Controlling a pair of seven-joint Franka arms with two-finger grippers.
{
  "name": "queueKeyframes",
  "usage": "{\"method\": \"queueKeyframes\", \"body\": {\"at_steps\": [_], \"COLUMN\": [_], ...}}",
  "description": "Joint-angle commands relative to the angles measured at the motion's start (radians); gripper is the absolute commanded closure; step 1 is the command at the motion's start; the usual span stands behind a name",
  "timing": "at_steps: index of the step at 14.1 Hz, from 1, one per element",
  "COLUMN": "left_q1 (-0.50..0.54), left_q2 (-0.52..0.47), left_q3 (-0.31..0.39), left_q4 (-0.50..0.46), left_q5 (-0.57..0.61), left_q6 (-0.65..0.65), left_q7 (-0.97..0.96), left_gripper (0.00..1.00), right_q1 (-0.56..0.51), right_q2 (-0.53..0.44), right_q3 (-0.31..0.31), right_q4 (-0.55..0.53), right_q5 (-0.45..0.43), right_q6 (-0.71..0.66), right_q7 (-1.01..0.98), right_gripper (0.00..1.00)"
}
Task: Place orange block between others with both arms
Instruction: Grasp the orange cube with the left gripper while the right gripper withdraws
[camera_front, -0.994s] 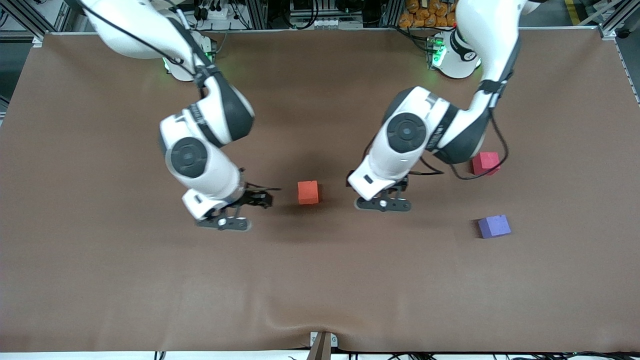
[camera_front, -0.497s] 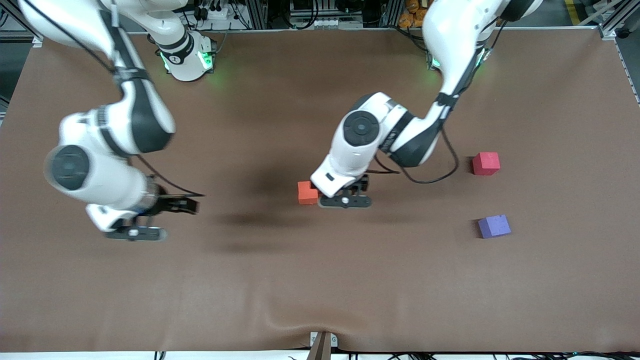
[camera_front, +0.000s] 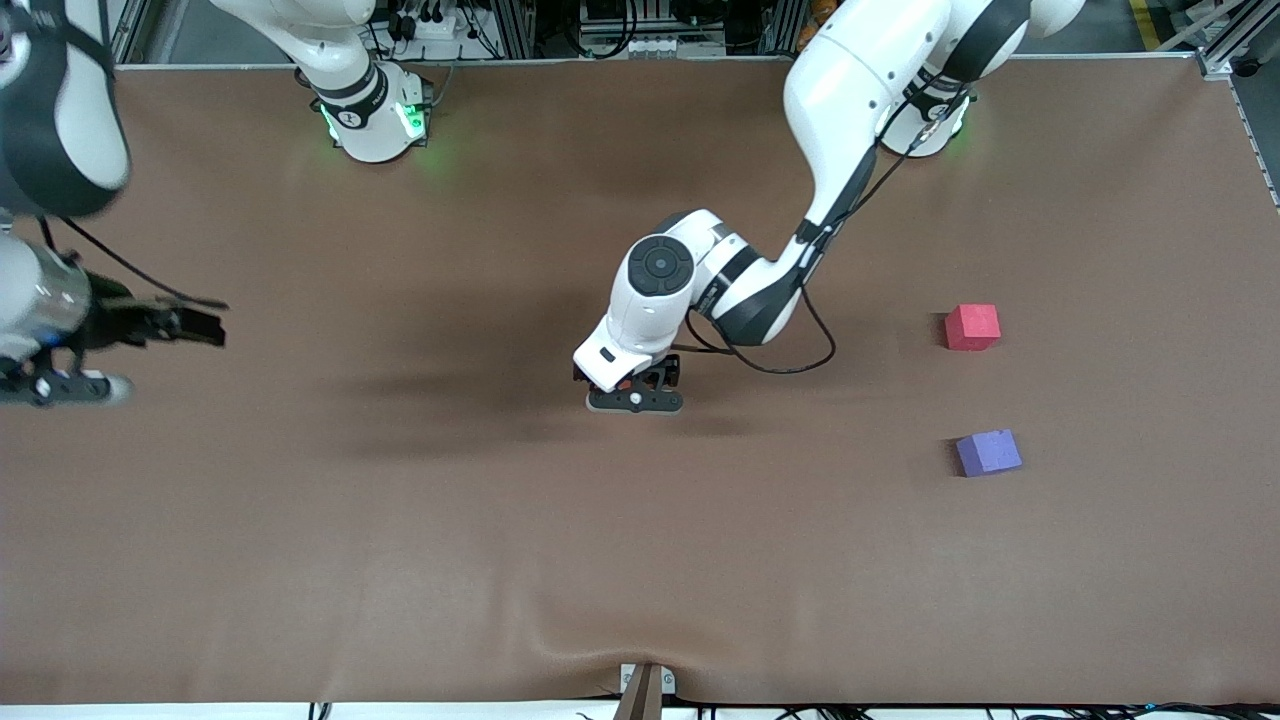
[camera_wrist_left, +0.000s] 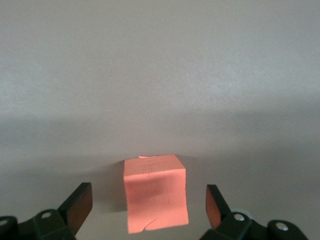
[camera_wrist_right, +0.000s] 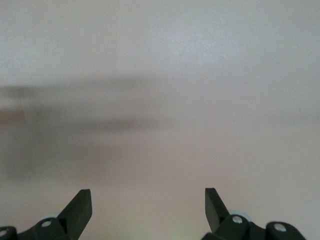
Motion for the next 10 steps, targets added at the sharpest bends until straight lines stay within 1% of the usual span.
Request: {"method": "queueKeyframes", "body": {"at_steps": [1,4,8,10], "left_q1": [-0.029,-0.046,-0.048,-0.049], "left_q2": [0.047,0.064,0.067,0.068], "left_q3": [0.023,0.026,0.026,0.026], "left_q4": [0.045,0.044,0.036,0.036], "left_q5": [0.020,0.021,0.025,0.023], "left_q6": [0.035,0.048,0.024,0.019], "left_q7": [-0.069,-0.080,-0.080,-0.081], "left_gripper": [0.00,0.00,0.00,0.00], "right_q1": [-0.028,-0.035,-0.032,-0.031], "right_q2": [-0.077,-0.081,-0.087,-0.129], "right_q3": [0.018,0.018,0.028,0.020], "right_q4": [-0.052,-0.037,-0.032,-0.038], "right_q5": [-0.008,-0.028,-0.019,-0.017], "right_q6": [-0.011,0.003,0.028,0.008], "right_q7": [-0.061,-0.087,-0.089,-0.087], "right_gripper": [0.00,0.00,0.00,0.00]}}
